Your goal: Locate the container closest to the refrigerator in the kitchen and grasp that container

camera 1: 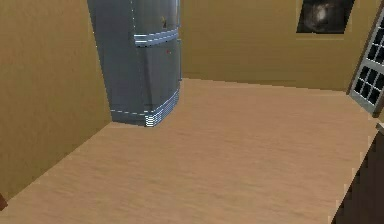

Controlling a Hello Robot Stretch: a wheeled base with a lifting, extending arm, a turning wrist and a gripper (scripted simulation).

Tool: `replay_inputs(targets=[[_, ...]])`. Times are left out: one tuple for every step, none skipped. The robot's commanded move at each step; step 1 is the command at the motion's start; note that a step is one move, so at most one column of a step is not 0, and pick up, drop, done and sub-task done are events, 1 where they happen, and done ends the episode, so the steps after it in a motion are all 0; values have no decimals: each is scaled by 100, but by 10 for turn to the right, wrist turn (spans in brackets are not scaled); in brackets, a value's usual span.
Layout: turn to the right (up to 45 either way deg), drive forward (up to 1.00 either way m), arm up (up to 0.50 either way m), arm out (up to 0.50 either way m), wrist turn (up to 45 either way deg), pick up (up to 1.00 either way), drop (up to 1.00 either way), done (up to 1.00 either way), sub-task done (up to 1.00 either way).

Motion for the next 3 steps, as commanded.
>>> replay_inputs(targets=[[0, 0, 0, 0, 0, 100, 0, 0, 0], [0, 0, 6, 0, 0, 0, 0, 0, 0], [0, 0, 0, 0, 0, 0, 0, 100, 0]])
